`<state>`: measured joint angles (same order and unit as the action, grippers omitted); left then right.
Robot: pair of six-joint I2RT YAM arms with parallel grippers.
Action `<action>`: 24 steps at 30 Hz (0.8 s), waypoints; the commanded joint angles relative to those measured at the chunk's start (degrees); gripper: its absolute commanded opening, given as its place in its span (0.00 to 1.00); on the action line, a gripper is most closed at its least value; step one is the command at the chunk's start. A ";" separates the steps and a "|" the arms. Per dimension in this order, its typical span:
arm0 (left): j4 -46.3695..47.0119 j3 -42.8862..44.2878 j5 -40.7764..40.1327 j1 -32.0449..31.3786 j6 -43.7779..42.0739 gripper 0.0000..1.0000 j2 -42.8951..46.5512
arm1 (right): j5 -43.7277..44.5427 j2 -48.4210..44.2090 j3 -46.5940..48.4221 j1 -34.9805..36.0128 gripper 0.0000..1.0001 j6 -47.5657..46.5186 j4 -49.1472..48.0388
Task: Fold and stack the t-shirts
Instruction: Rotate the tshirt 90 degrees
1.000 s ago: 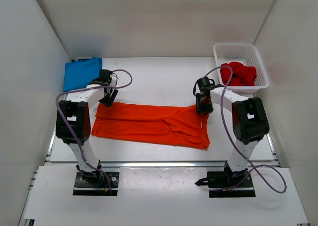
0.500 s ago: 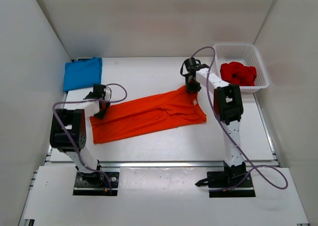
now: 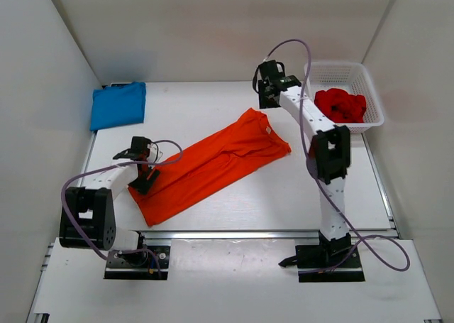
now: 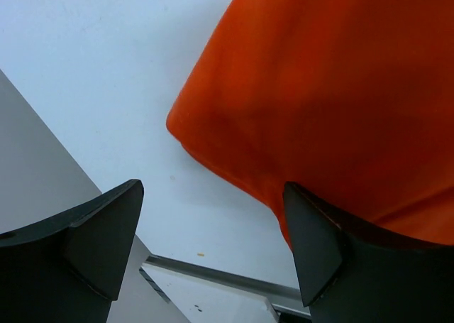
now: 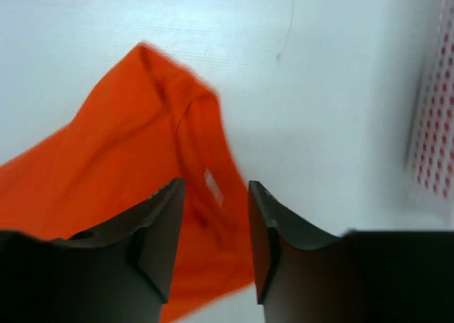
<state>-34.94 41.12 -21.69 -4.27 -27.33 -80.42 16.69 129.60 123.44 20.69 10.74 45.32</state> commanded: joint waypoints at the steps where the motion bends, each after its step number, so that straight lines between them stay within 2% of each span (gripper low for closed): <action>1: -4.35 1.85 1.92 -0.56 1.49 0.91 4.74 | -1.38 -18.63 -12.22 2.34 0.36 5.49 -1.97; 3: -4.70 2.47 1.92 -0.39 2.46 0.91 5.62 | -5.34 -25.84 -30.79 1.73 0.34 10.16 -7.49; 4: -4.70 2.90 1.66 -0.39 2.81 0.91 6.15 | -8.83 -30.41 -35.41 0.51 0.30 14.44 -9.70; 5: -4.70 3.34 1.57 -0.21 2.98 0.92 6.42 | -12.35 -32.90 -44.07 -0.03 0.27 18.75 -14.51; 6: -4.44 3.35 0.87 -0.04 3.07 0.92 6.77 | -12.64 -36.66 -51.55 -0.56 0.27 22.27 -18.73; 8: -3.21 3.79 0.16 0.31 2.98 0.93 6.86 | -7.66 -40.21 -59.25 0.75 0.28 24.84 -23.16; 10: -2.60 4.40 -1.33 -0.47 3.25 0.94 6.25 | -7.28 -41.70 -65.14 0.76 0.31 26.86 -26.76; 13: -0.31 5.19 -6.24 -0.04 4.39 0.96 4.32 | -7.37 -39.96 -68.41 -0.73 0.34 29.50 -30.63; 20: -0.22 7.57 -8.63 1.73 4.66 0.97 0.71 | -9.65 -31.26 -68.16 -3.02 0.37 32.85 -37.75; 24: -1.53 9.59 -9.16 3.12 5.27 0.97 -0.52 | -10.10 -24.50 -61.75 -4.43 0.36 32.07 -33.64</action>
<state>-36.05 47.97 -28.82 -2.24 -23.00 -80.82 6.22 100.38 57.71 17.02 41.85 13.23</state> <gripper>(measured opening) 0.969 0.367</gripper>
